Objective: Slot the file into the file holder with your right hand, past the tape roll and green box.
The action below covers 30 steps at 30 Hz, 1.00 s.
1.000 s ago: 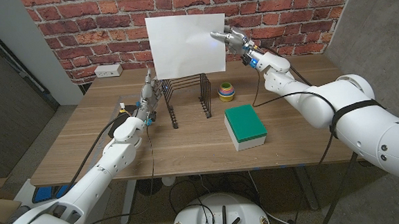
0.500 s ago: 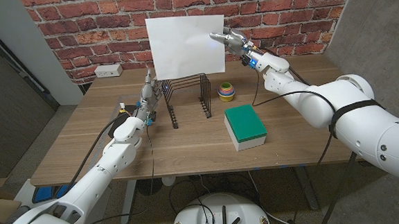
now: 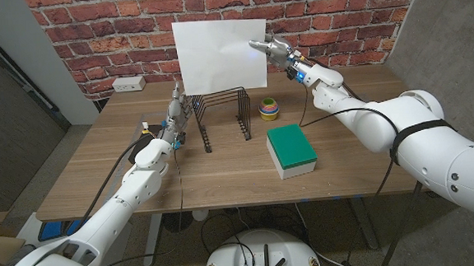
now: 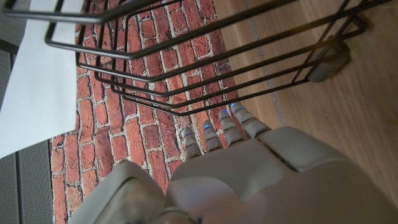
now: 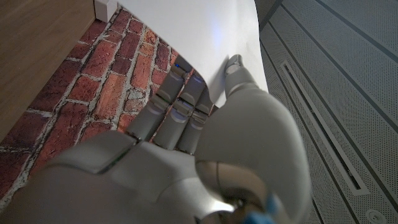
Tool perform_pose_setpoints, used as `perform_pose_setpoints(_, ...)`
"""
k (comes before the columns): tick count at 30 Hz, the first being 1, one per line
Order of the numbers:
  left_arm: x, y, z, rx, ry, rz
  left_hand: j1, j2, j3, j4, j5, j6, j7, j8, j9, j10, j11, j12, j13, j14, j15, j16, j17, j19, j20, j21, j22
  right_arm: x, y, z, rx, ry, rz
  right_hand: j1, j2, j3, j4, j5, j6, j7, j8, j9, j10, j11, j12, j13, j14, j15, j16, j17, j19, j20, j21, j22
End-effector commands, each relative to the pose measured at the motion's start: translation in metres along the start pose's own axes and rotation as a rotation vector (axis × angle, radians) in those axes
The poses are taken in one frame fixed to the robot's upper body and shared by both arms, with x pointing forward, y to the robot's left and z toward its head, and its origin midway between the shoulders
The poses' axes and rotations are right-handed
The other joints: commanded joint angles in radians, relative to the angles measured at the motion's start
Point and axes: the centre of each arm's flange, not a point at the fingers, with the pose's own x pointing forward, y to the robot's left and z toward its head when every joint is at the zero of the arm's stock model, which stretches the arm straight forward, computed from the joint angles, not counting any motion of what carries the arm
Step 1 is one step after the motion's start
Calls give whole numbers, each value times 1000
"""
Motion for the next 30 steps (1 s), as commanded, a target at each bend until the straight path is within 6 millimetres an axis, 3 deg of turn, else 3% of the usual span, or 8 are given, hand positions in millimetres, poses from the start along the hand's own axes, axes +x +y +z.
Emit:
perform_pose_setpoints(1, 0, 0, 0, 0, 0, 0, -2, 6, 5, 4, 10, 2, -5, 2, 4, 1, -7, 3, 5, 7, -3, 6, 2, 4, 2, 1, 4, -1, 4, -6, 18, 11, 16, 0, 6, -2, -1, 10, 0, 3, 6, -1, 78, -73, -5, 3, -3, -22, -4, 4, -4, -71, 10, 1)
perform_pose_setpoints(30, 0, 0, 0, 0, 0, 0, -2, 6, 6, 4, 10, 2, -5, 2, 4, 0, -8, 2, 5, 8, -2, 6, 2, 4, 1, 1, 4, -4, 16, -24, 43, 54, 35, -5, 9, 0, -1, 10, 1, -10, 5, -3, 71, -72, -17, 5, -28, -23, -17, 1, -32, -71, 18, 0)
